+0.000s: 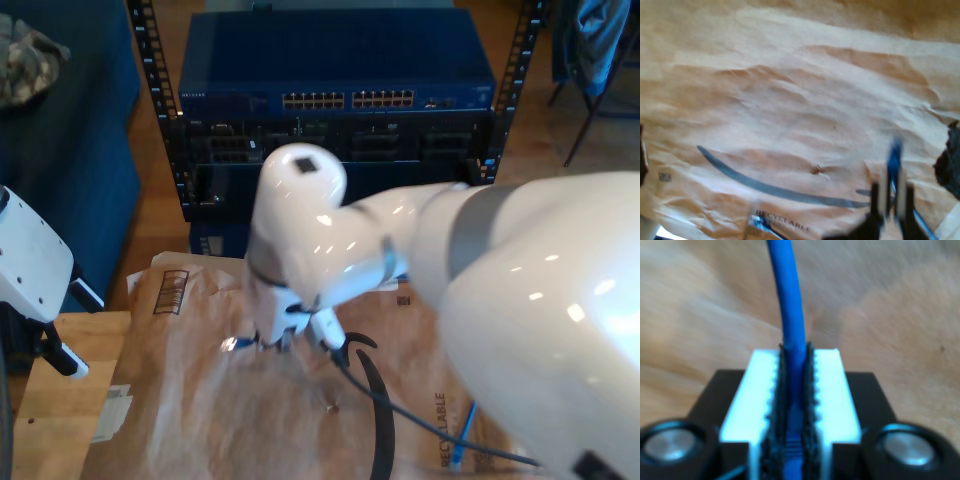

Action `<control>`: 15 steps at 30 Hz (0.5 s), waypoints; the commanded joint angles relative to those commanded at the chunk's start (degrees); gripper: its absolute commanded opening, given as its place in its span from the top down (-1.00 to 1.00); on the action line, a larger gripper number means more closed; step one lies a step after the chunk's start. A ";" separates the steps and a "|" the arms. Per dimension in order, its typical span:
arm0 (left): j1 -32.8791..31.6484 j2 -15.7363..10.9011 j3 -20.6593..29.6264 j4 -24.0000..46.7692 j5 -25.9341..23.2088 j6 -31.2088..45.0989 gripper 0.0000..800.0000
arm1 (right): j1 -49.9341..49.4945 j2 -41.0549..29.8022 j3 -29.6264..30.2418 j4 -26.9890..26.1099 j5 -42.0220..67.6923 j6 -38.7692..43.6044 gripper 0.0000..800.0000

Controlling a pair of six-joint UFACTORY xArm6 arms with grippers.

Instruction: Grab the cable and plug it in

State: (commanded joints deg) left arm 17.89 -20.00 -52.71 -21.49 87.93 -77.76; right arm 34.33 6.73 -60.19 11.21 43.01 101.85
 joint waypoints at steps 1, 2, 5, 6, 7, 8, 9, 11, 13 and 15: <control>0.00 0.00 0.00 -2.11 0.09 0.09 -1.00 | -0.97 -1.32 0.97 0.00 0.35 0.09 0.99; 0.00 0.00 -0.09 -3.69 0.18 0.09 -1.00 | -1.85 -2.81 2.02 0.00 0.53 1.23 0.99; -0.44 0.26 -1.05 -5.98 0.09 0.09 -1.00 | -5.27 -8.44 5.80 -0.18 1.23 3.60 0.99; -1.49 0.53 -1.32 -6.33 -0.18 0.09 -1.00 | -6.33 -10.55 6.77 -0.18 1.93 3.60 0.99; -2.99 0.70 -1.41 -6.59 -0.35 -0.09 -1.00 | -7.38 -12.48 7.65 -0.09 2.73 3.69 0.99; -4.66 0.70 -1.85 -6.95 -0.35 -0.18 -1.00 | -8.35 -14.33 8.26 -0.09 3.60 3.78 0.99; -6.33 0.79 -2.64 -7.38 -0.44 -0.70 -1.00 | -9.67 -16.26 8.79 0.00 4.75 3.87 0.99; -9.23 1.85 -4.48 -8.70 -0.44 -3.16 -1.00 | -12.75 -19.34 9.58 0.00 7.38 3.87 1.00; -12.66 3.52 -6.86 -9.05 -0.53 -5.27 -1.00 | -15.82 -21.89 10.11 0.09 9.85 3.87 0.99; -16.79 4.57 -9.32 -9.23 -0.53 -7.03 -1.00 | -18.37 -24.62 11.16 0.18 11.34 3.87 1.00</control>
State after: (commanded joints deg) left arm 1.10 -15.43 -62.03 -30.73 87.41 -84.79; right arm 15.96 -17.89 -49.02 11.38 54.35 105.71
